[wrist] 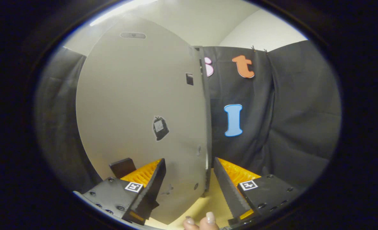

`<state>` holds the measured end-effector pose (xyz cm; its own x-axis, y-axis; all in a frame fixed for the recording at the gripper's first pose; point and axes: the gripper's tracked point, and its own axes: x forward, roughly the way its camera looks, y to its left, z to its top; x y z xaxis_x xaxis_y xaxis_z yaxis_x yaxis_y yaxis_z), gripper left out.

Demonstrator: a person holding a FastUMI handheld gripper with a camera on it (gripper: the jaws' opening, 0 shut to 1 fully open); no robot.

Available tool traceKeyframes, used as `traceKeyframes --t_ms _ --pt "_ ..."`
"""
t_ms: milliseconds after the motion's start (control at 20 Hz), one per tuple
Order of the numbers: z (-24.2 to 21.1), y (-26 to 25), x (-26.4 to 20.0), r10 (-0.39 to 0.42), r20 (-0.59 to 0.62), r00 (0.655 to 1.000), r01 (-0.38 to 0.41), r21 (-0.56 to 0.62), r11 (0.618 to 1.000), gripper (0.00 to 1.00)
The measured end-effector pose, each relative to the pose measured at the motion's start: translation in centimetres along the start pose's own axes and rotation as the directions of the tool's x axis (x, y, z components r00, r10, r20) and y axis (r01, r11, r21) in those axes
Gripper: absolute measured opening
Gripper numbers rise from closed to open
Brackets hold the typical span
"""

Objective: Open the shoe cabinet door, grab the shoes and put them into the shoe cabinet, then close the shoe cabinet door.

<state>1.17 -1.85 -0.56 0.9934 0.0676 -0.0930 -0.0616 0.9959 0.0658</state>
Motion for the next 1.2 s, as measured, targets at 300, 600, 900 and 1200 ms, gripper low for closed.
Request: traceKeyframes --t_ms 300,600,900,1200 --pt "-1.1 8.4 3.7 0.061 -0.005 0.998 -0.061 -0.006 0.998 0.96" --pt "-1.2 14.0 9.7 0.066 -0.003 0.998 -0.065 0.012 0.998 0.96" --pt "-0.8 15.9 13.4 0.038 0.014 0.999 -0.037 -0.032 0.999 0.96" --pt "-0.7 17.6 16.2 0.019 0.006 1.000 -0.019 -0.065 0.998 0.96"
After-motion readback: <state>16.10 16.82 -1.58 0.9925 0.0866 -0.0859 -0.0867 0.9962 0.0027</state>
